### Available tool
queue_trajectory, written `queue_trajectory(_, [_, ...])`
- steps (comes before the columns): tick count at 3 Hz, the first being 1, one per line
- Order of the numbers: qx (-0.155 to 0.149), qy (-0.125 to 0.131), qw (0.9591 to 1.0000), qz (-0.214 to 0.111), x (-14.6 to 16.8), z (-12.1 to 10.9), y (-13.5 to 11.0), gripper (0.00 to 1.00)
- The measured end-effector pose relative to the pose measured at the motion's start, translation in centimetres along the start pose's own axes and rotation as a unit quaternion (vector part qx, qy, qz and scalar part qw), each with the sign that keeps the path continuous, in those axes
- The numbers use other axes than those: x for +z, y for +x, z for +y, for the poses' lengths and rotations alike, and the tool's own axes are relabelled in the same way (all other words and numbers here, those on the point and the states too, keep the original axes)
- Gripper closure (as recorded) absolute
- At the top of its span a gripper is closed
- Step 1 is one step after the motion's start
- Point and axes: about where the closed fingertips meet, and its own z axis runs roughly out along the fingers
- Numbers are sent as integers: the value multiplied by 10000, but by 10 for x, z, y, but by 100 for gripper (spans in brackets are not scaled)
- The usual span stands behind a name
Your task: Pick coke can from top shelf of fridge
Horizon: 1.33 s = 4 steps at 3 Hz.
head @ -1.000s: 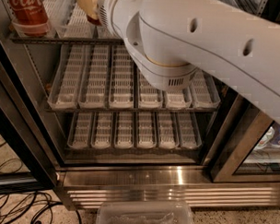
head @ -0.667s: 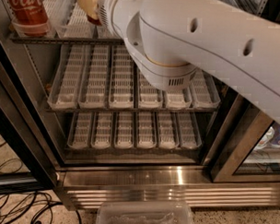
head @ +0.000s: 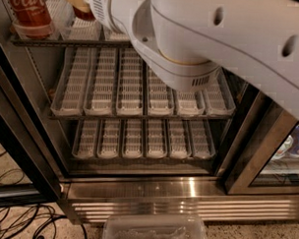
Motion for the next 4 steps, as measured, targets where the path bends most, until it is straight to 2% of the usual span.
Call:
queue_trajectory(1, [-182,-450,9988,-116,-12,30,-20,100])
queue_trajectory(3, [-153,-535,9984,-129,-22,31,-26,100])
queue_trajectory(4, [1,-509,9987,-30,-49,27,-25,100])
